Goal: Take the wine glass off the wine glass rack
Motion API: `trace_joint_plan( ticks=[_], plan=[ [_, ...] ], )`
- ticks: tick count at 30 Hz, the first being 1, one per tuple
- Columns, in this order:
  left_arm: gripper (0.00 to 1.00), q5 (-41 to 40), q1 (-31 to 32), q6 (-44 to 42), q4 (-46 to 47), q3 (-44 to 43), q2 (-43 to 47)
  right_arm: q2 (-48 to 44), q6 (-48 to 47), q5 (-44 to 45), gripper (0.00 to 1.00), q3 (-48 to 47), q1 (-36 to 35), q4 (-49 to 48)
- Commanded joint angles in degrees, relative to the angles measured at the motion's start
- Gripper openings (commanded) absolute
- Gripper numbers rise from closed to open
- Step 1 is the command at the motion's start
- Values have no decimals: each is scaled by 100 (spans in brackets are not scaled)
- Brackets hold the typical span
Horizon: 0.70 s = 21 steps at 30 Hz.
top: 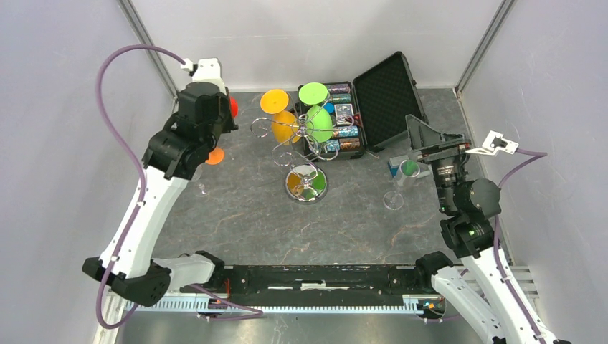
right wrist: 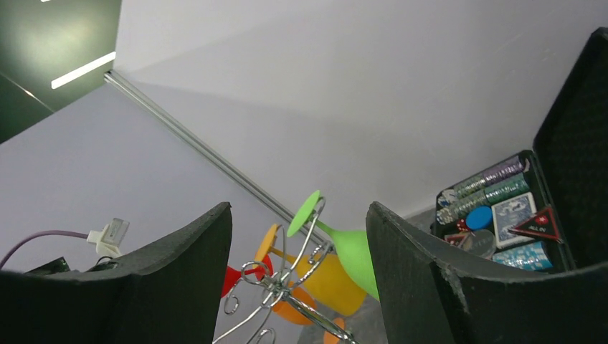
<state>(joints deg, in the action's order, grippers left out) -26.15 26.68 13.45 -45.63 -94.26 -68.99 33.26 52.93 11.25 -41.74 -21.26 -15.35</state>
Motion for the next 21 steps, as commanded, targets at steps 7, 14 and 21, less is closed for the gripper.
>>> trace_joint_plan(
  ticks=[7,14,21],
  plan=[
    [2,941,-706,-101,-1227,713,-140,-72,-322,-3,73,16,16,347],
    [2,1424,-927,219,-1441,1830,371,-221,-369,91,73,122,15,375],
    [2,1388,-942,411,-1678,2542,585,-297,-422,135,73,173,16,479]
  ],
)
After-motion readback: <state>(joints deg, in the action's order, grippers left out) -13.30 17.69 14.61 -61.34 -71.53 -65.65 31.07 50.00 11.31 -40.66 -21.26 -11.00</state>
